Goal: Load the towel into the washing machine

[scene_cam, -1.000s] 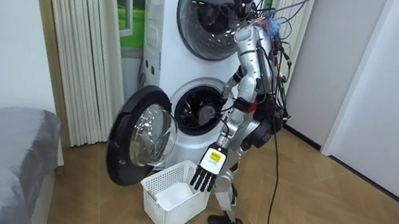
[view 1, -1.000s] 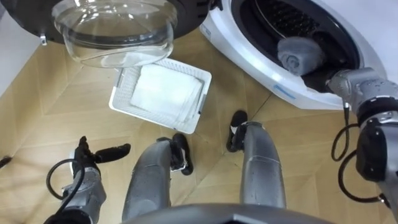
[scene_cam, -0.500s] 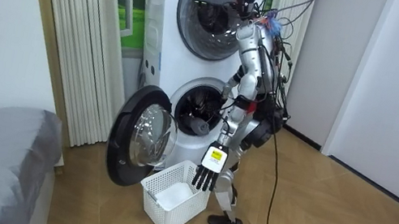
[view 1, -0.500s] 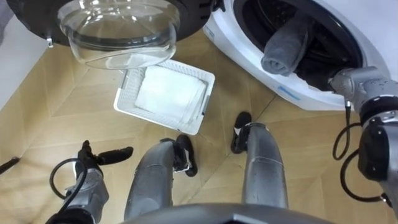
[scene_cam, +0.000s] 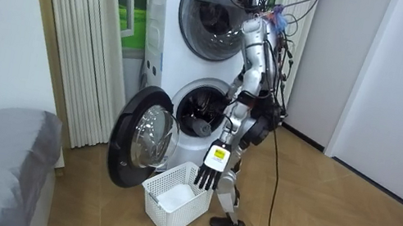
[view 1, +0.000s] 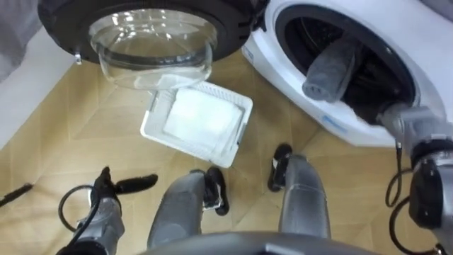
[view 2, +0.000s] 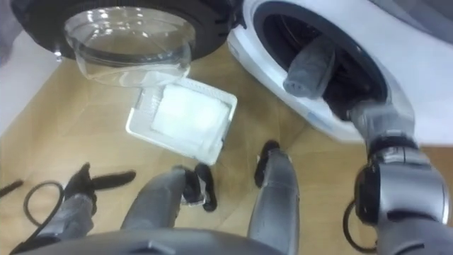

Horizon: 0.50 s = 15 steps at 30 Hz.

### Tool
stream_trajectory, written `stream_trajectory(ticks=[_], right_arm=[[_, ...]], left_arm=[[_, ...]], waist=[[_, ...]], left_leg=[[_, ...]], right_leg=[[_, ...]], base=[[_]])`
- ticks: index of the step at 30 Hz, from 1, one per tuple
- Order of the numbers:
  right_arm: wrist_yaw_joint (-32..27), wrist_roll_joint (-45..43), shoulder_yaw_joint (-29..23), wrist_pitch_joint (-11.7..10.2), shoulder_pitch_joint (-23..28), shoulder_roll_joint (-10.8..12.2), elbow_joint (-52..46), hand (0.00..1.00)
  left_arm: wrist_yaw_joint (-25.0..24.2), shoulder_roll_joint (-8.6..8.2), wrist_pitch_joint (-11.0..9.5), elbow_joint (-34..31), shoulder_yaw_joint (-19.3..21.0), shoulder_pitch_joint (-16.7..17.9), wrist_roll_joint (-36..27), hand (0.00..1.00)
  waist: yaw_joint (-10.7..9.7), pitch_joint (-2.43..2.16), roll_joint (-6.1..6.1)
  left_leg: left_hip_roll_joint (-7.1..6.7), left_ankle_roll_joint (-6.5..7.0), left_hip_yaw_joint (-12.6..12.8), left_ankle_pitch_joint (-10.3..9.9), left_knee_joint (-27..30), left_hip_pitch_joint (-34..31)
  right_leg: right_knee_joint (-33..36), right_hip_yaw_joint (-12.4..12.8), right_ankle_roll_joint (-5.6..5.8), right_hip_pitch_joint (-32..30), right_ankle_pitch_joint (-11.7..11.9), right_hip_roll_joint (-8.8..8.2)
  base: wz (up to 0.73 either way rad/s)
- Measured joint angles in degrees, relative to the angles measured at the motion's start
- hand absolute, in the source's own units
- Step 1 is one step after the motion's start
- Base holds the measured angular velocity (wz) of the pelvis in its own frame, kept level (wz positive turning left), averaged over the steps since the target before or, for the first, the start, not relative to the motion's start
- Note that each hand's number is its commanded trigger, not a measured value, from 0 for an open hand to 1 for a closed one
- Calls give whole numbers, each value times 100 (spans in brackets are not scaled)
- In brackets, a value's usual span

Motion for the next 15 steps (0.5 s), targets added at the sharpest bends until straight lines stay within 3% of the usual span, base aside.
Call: stream_trajectory(ticks=[3, 6, 7, 8, 10, 13, 15], right_arm=[[384, -822, 5, -71, 655, -3, -191, 0], [583, -1841, 178, -242, 1200, 83, -217, 0], [629, -2298, 181, -337, 1440, 99, -102, 0], [640, -2524, 180, -385, 1584, 100, -61, 0], [649, -3529, 190, -665, 2187, 117, -7, 0], [649, -4285, 409, -971, 2862, 222, -41, 0], [634, -4543, 476, -1000, 3166, 358, -29, 0]], left_arm=[[-132, 6, -17, 147, 304, 31, 99, 0], [-211, 24, -15, 245, 319, 169, 105, 0], [-271, 25, -18, 276, 319, 211, 114, 0], [-294, 28, -25, 333, 323, 225, 115, 0], [-406, 87, -58, 505, 332, 397, 375, 0], [-506, 197, -44, 690, 386, 655, 509, 0], [-567, 191, -41, 763, 398, 725, 526, 0]], waist=[[112, -18, 13], [82, -62, 19], [48, -118, 21], [52, -145, 13], [46, -256, -57], [79, -302, -146], [48, -307, -167]], left_leg=[[11, -27, -21, 16, -318, 433], [1, -67, -80, 49, -736, 967], [7, -92, -153, 82, -907, 1172], [9, -108, -168, 92, -997, 1287], [53, -168, -160, 127, -1311, 1763], [140, -269, -119, 185, -1658, 2362], [207, -308, -110, 207, -1865, 2660]], right_leg=[[-303, -28, 72, 461, 23, 99], [-665, -122, 131, 1004, 43, 170], [-849, -213, 155, 1260, 54, 214], [-945, -247, 162, 1390, 59, 242], [-1280, -295, 179, 1873, 69, 385], [-1743, -303, 201, 2511, 97, 603], [-1956, -318, 200, 2808, 100, 712]], base=[[-4], [-2], [15], [11], [-8], [-18], [-9]])
